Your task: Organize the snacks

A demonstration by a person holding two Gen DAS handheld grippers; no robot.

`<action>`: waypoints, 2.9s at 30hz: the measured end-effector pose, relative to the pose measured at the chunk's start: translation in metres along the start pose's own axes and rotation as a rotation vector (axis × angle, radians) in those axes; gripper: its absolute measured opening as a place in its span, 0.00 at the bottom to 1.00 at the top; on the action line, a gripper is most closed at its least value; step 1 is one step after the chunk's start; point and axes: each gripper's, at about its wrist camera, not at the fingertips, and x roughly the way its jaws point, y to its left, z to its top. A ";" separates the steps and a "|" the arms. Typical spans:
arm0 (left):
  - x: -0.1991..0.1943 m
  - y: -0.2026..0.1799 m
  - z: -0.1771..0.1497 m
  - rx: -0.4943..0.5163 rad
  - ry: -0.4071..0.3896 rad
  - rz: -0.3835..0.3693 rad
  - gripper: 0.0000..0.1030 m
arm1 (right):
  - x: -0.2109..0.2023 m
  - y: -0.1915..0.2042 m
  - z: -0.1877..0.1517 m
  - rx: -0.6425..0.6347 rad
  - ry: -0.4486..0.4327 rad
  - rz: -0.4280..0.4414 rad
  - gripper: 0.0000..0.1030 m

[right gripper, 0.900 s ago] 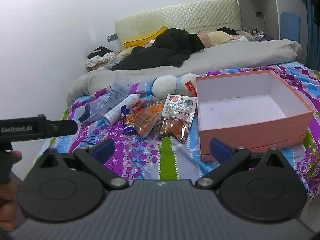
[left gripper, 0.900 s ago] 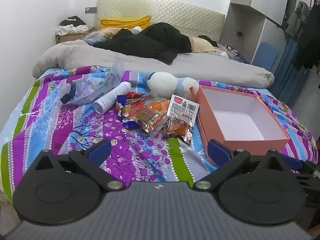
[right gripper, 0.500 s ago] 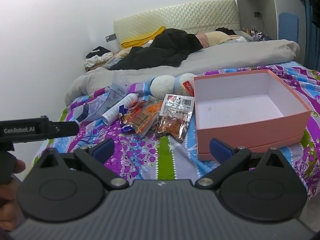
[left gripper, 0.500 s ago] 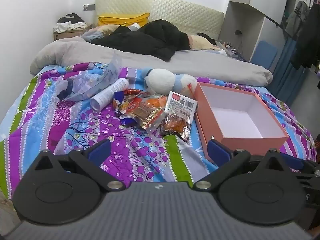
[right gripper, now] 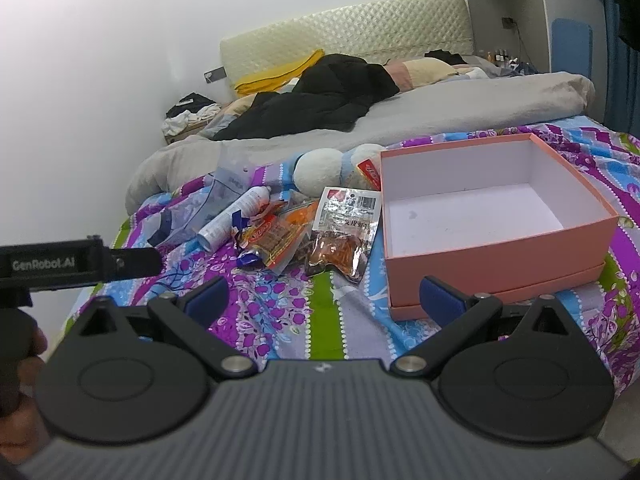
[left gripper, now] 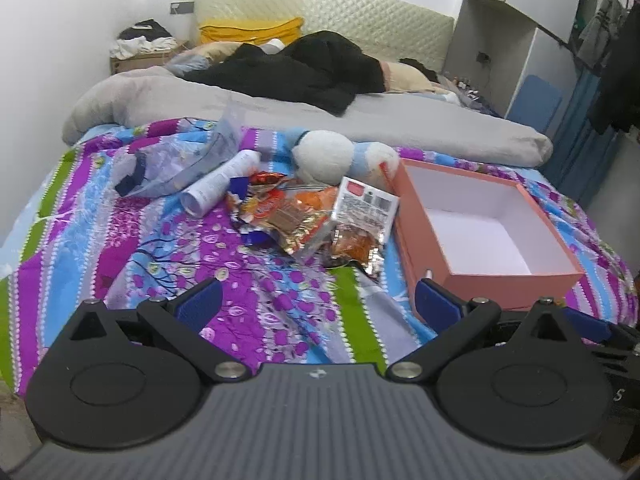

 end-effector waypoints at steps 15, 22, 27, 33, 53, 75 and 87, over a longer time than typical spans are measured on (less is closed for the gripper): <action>0.022 0.034 -0.010 -0.077 -0.001 0.023 1.00 | 0.027 0.006 -0.012 -0.021 0.067 -0.013 1.00; 0.020 0.036 -0.016 -0.055 0.029 0.034 1.00 | 0.021 0.012 -0.011 -0.039 0.052 -0.010 1.00; 0.014 0.032 -0.016 -0.045 0.018 0.025 1.00 | 0.017 0.013 -0.014 -0.050 0.049 -0.016 1.00; 0.009 0.021 -0.014 -0.026 0.010 0.009 1.00 | 0.012 0.014 -0.017 -0.062 0.045 -0.021 1.00; 0.006 0.013 -0.015 -0.012 0.024 -0.052 1.00 | 0.005 0.014 -0.019 -0.054 0.055 -0.008 1.00; 0.024 0.012 -0.015 0.006 0.054 -0.081 1.00 | 0.016 0.013 -0.021 -0.023 0.080 0.039 0.95; 0.068 0.034 -0.008 -0.033 0.091 -0.059 1.00 | 0.042 0.020 -0.020 -0.076 0.050 0.072 0.96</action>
